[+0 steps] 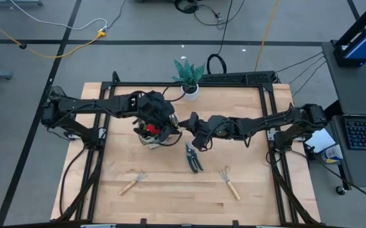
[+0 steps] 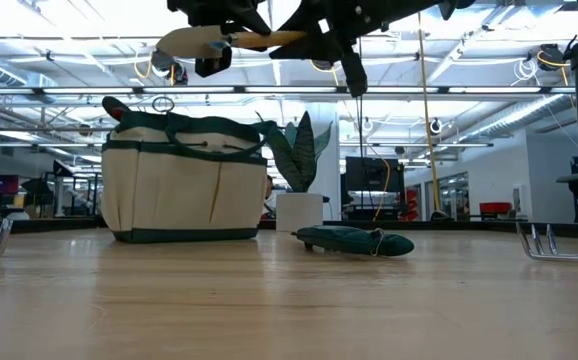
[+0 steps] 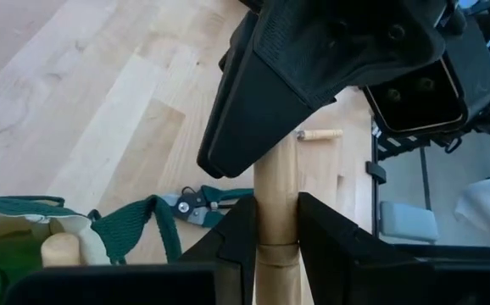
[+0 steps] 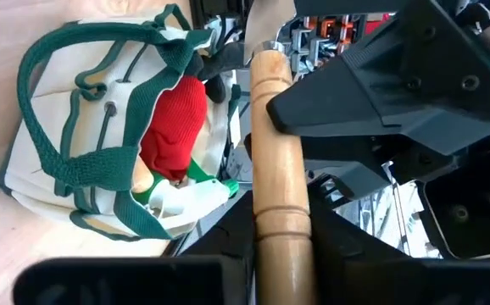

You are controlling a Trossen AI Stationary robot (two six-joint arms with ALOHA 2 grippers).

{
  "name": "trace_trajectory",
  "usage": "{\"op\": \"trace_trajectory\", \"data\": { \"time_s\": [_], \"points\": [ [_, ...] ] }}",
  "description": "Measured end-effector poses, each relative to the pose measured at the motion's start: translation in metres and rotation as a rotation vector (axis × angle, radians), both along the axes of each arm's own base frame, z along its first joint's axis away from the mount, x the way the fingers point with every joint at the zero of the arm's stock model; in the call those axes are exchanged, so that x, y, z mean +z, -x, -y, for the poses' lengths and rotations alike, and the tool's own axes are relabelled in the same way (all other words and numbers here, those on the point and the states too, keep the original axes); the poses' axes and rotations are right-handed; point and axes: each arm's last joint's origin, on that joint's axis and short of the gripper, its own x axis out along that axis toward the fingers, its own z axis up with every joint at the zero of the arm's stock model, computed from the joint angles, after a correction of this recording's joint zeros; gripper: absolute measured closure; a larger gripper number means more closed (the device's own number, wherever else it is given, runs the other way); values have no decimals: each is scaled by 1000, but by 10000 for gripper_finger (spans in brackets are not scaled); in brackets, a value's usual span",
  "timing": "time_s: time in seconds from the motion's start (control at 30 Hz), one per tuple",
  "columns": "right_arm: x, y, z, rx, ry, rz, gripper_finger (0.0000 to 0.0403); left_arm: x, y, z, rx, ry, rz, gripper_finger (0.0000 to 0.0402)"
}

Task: Pick & Place Garden tools in Gardening bag
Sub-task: Put the brown trowel into the brown gardening bag

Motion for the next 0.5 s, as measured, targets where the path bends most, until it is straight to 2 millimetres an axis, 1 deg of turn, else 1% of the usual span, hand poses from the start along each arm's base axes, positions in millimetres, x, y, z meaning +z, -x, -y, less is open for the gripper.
{"op": "trace_trajectory", "data": {
  "time_s": [0.07, 0.1, 0.27, 0.33, 0.4, 0.5],
  "points": [
    [0, 0, 0, -5, -25, 5, 351, 0, 0, 0, 0, 1, -4, 330],
    [0, 0, 0, -9, -45, 9, 342, 0, 0, 0, 1, 0, -4, 330],
    [-1, 0, -1, -25, -135, 21, 256, -1, 1, -3, 39, -21, -14, 330],
    [-1, 0, -1, -30, -148, 28, 231, -1, 1, -6, 57, -21, -17, 330],
    [0, 0, -1, -32, -144, 32, 217, -1, 1, -8, 69, -17, -19, 330],
    [0, 0, 0, -51, -125, 37, 213, -1, 2, -11, 87, -12, -19, 330]
  ]
}}
